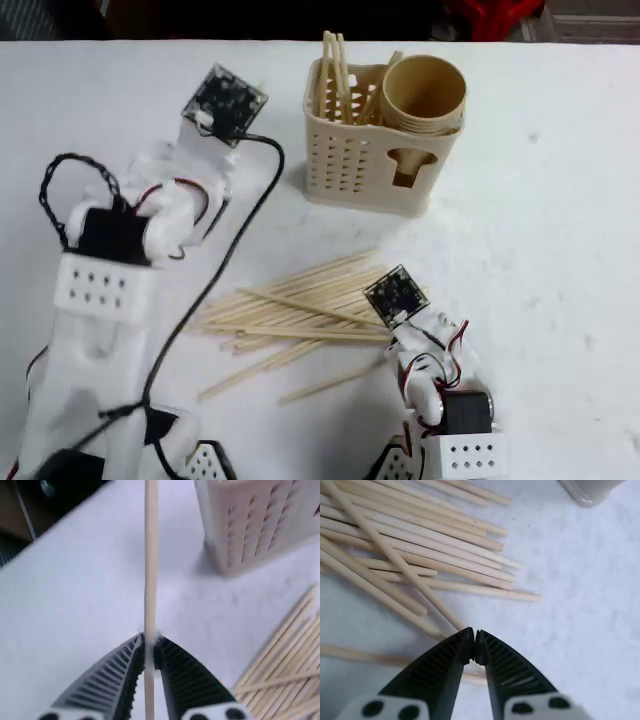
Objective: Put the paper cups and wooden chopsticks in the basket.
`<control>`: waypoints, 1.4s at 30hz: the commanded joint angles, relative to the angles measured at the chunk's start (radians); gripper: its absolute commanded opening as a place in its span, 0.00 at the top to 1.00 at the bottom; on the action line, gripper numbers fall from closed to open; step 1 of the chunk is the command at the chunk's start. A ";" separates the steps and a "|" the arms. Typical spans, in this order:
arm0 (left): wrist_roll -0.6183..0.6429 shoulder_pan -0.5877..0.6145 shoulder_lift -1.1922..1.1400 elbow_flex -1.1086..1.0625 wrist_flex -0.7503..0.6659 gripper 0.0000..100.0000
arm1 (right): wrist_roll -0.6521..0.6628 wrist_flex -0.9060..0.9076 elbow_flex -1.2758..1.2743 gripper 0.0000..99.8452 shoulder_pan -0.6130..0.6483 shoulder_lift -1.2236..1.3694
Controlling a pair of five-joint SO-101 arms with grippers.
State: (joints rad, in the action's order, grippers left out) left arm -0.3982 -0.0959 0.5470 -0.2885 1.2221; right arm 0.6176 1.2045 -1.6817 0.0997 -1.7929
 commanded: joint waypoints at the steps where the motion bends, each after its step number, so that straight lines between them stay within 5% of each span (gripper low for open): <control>1: 0.127 -0.104 0.039 0.157 -0.080 0.98 | 0.012 0.002 -0.008 0.98 -0.005 -0.007; 12: 0.330 -0.282 -0.211 0.417 -0.425 0.98 | 0.012 0.002 -0.008 0.98 -0.005 -0.007; 21: 0.451 -0.298 -0.460 0.626 -0.612 0.97 | 0.012 0.002 -0.008 0.98 -0.005 -0.007; 42: 0.423 -0.277 -0.608 0.726 -0.620 0.94 | 0.012 0.004 -0.008 0.98 -0.005 -0.007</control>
State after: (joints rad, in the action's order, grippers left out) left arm 0.0407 -0.3813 -0.0667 0.3897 0.6268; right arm 0.6176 1.2045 -1.6817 0.0997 -1.7929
